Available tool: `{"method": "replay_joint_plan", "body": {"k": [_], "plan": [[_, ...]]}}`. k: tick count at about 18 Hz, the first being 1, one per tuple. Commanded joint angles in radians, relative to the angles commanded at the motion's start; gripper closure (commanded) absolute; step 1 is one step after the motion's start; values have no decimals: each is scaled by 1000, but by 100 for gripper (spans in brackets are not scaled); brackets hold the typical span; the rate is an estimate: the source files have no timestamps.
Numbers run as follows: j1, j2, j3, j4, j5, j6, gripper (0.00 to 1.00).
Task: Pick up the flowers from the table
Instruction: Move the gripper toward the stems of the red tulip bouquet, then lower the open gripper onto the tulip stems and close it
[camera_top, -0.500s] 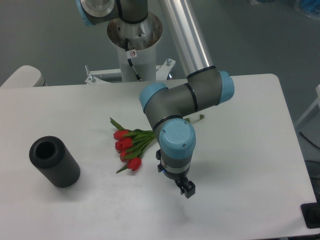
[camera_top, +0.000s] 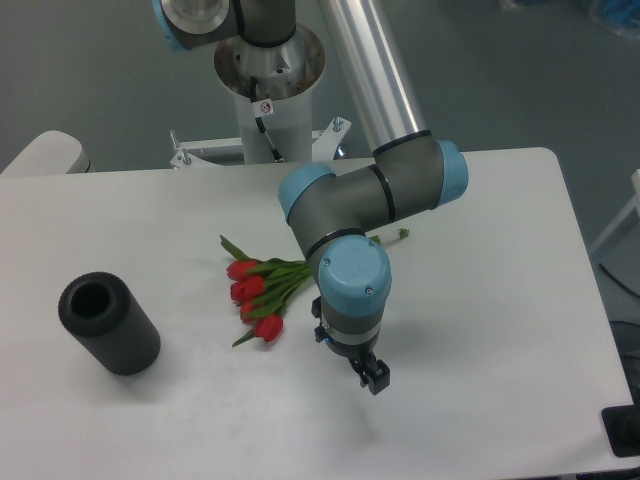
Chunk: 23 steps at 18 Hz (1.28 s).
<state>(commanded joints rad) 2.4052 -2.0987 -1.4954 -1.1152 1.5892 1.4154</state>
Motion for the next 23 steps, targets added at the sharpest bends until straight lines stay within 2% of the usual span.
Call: {"method": "replay_joint_plan", "body": {"k": [2, 5, 12, 18, 23], "plan": [[2, 20, -9, -14, -3, 71, 0], [20, 43, -45, -17, -5, 88, 0], [25, 152, -238, -3, -5, 157, 0], [14, 180, -328, 2, -5, 154, 0], [11, 187, -367, 2, -3, 154, 0]]}}
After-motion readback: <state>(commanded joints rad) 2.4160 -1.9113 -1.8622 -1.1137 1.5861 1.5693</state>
